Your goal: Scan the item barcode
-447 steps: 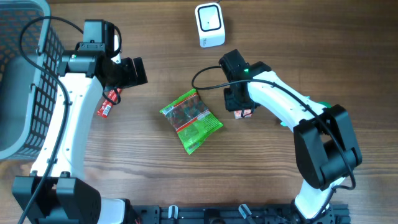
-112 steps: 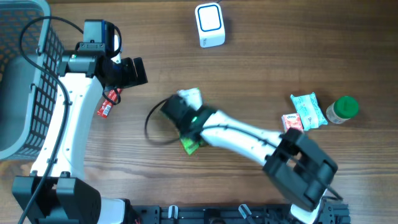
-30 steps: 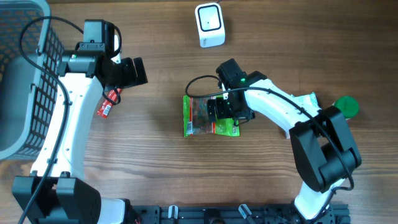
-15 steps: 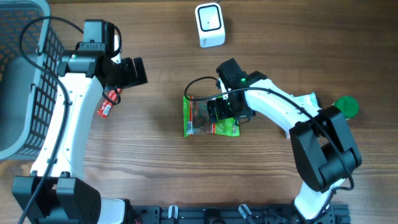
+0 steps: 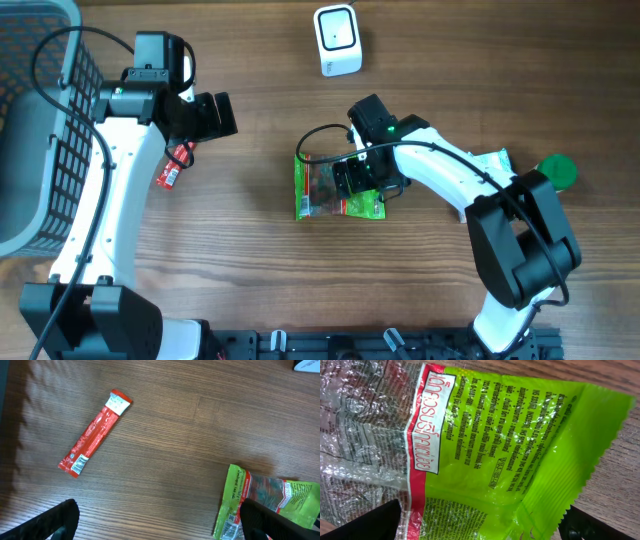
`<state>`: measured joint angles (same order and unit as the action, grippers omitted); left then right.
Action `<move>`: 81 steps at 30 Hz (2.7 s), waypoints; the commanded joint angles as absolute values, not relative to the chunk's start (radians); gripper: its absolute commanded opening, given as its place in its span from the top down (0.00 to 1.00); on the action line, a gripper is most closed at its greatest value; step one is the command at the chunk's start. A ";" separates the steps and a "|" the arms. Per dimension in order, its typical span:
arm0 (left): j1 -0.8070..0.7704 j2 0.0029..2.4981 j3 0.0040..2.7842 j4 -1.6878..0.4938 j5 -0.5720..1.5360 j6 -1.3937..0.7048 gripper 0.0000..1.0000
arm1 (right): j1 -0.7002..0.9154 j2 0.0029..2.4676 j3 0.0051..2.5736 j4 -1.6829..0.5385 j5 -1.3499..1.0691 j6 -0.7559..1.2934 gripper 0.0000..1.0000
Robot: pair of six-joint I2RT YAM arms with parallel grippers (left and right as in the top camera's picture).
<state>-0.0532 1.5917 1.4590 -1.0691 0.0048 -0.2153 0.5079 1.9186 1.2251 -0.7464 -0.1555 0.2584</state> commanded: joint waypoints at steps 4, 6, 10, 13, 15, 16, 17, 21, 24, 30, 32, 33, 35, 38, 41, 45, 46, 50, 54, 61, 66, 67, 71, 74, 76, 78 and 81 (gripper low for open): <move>-0.054 1.592 1.459 -1.067 0.010 -0.218 0.00 | 0.511 1.892 1.215 -0.746 -0.159 0.239 0.00; -0.054 1.592 1.459 -1.067 0.010 -0.218 0.00 | 0.511 1.892 1.215 -0.745 -0.174 0.238 0.00; -0.054 1.592 1.459 -1.067 0.010 -0.218 0.00 | 0.511 1.892 1.215 -0.744 -0.185 0.237 0.00; -0.054 1.592 1.459 -1.067 0.010 -0.218 0.00 | 0.511 1.892 1.215 -0.744 -0.185 0.238 0.00; -0.054 1.592 1.459 -1.067 0.010 -0.218 0.00 | 0.511 1.892 1.215 -0.744 -0.185 0.238 0.00; -0.054 1.592 1.459 -1.063 0.010 -0.218 0.00 | 0.511 1.892 1.215 -0.744 -0.185 0.238 0.00; -0.054 1.592 1.459 -1.052 0.010 -0.218 0.00 | 0.511 1.892 1.215 -0.744 -0.185 0.237 0.00; -0.054 1.592 1.459 -1.030 0.054 -0.218 0.00 | 0.511 1.892 1.215 -0.746 -0.185 0.236 0.00; -0.054 1.593 1.459 -1.040 0.234 -0.196 0.00 | 0.511 1.892 1.215 -0.749 -0.185 0.236 0.00; -0.057 1.594 1.428 -1.051 0.352 -0.234 0.96 | 0.511 1.892 1.215 -0.748 -0.239 0.204 0.01; -0.063 1.594 1.390 -1.047 0.352 -0.251 0.96 | 0.509 1.892 1.215 -0.748 -0.242 0.202 0.00; -0.066 1.596 1.372 -1.043 0.352 -0.251 0.96 | 0.509 1.892 1.215 -0.749 -0.242 0.202 0.00; -0.075 1.599 1.311 -1.010 0.374 -0.251 0.96 | 0.504 1.892 1.215 -0.752 -0.260 0.201 0.00; -0.096 1.602 1.206 -0.912 0.443 -0.251 0.96 | 0.484 1.892 1.215 -0.748 -0.319 0.201 0.00; -0.123 1.605 1.114 -0.800 0.452 -0.269 0.96 | 0.458 1.892 1.215 -0.749 -0.375 0.181 0.00; -0.161 1.621 1.017 -0.649 0.453 -0.348 0.96 | 0.429 1.892 1.189 -0.722 -0.453 0.180 0.00; -0.176 1.632 0.997 -0.604 0.453 -0.357 0.96 | 0.421 1.892 1.172 -0.700 -0.479 0.184 0.00; -0.232 1.686 0.984 -0.510 0.453 -0.356 0.96 | 0.413 1.892 1.124 -0.637 -0.579 0.188 0.04; -0.263 1.731 0.984 -0.457 0.437 -0.367 0.96 | 0.413 1.892 1.094 -0.609 -0.604 0.245 0.06; -0.278 1.813 0.984 -0.434 0.358 -0.411 0.96 | 0.412 1.892 1.061 -0.576 -0.604 0.310 0.06; -0.279 1.835 0.984 -0.434 0.351 -0.413 0.96 | 0.412 1.892 1.045 -0.561 -0.604 0.354 0.04; -0.281 1.836 0.982 -0.434 0.351 -0.413 0.96 | 0.412 1.892 1.036 -0.544 -0.604 0.389 0.03; -0.295 1.841 0.981 -0.434 0.350 -0.422 0.94 | 0.412 1.892 0.999 -0.479 -0.609 0.466 0.02; -0.307 1.846 0.981 -0.434 0.350 -0.455 0.94 | 0.412 1.892 0.971 -0.425 -0.652 0.505 0.03; -0.316 1.853 0.981 -0.434 0.350 -0.463 0.94 | 0.412 1.892 0.952 -0.382 -0.698 0.519 0.06; -0.324 1.864 0.981 -0.441 0.350 -0.485 0.94 | 0.412 1.892 0.939 -0.345 -0.728 0.527 0.09; -0.327 1.901 0.981 -0.450 0.351 -0.487 0.94 | 0.412 1.892 0.939 -0.294 -0.774 0.533 0.20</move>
<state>-0.3073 1.8400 0.9920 -0.4343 0.3424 -0.4606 0.4065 1.8603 0.9684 -0.3279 -0.7212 0.5037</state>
